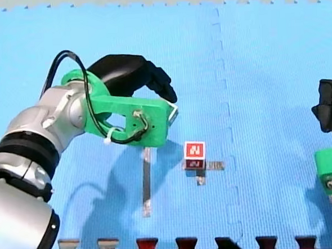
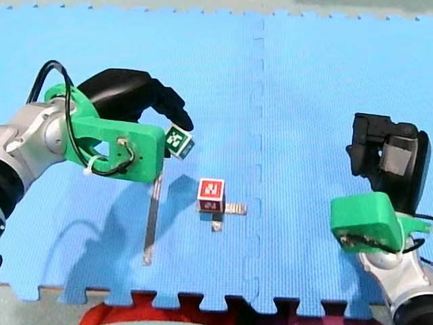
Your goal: Stack cube left
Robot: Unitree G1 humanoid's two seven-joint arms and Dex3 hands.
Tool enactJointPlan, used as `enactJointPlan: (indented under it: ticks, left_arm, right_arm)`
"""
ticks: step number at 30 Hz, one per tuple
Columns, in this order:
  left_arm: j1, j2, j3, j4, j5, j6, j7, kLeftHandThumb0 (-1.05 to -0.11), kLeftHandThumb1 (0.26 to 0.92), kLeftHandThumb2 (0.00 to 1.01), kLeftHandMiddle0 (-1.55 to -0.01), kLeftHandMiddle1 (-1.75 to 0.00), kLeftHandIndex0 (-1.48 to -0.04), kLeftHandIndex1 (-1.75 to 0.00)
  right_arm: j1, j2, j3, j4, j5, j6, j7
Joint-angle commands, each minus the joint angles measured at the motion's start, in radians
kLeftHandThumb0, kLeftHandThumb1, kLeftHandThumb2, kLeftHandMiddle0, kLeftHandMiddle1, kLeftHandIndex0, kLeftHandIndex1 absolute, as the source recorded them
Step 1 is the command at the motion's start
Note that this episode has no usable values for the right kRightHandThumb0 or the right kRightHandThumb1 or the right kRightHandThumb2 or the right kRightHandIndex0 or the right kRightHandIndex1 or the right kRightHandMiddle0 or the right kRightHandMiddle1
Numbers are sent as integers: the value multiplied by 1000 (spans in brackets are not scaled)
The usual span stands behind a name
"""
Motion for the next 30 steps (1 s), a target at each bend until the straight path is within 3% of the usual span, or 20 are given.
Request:
enactJointPlan:
  ticks: [1,11,21,25,30]
  left_arm:
    - [2,10,-1,-11,3,-4,21,-455,807,1,-964,-1746,-1215,-167]
    - [14,23,9,-3,-5,-47,63,-446,814,3,-979,-1746,-1229,-131]
    - [25,-2,9,17,-12,-41,32,-428,830,8,-1004,-1746,-1249,-110]
    - [27,-18,27,27,-44,-23,-56,-438,826,4,-1007,-1746,-1255,-104]
    - [31,-57,105,27,-162,56,-258,-473,818,0,-1007,-1746,-1255,-84]
  right_arm:
    - [-6,-1,-3,4,5,-4,0]
    - [-8,-1,-5,6,8,-2,4]
    - [-9,-2,-6,4,6,0,5]
    - [-8,-2,-5,2,5,2,5]
    - [-7,0,-4,1,2,6,3]
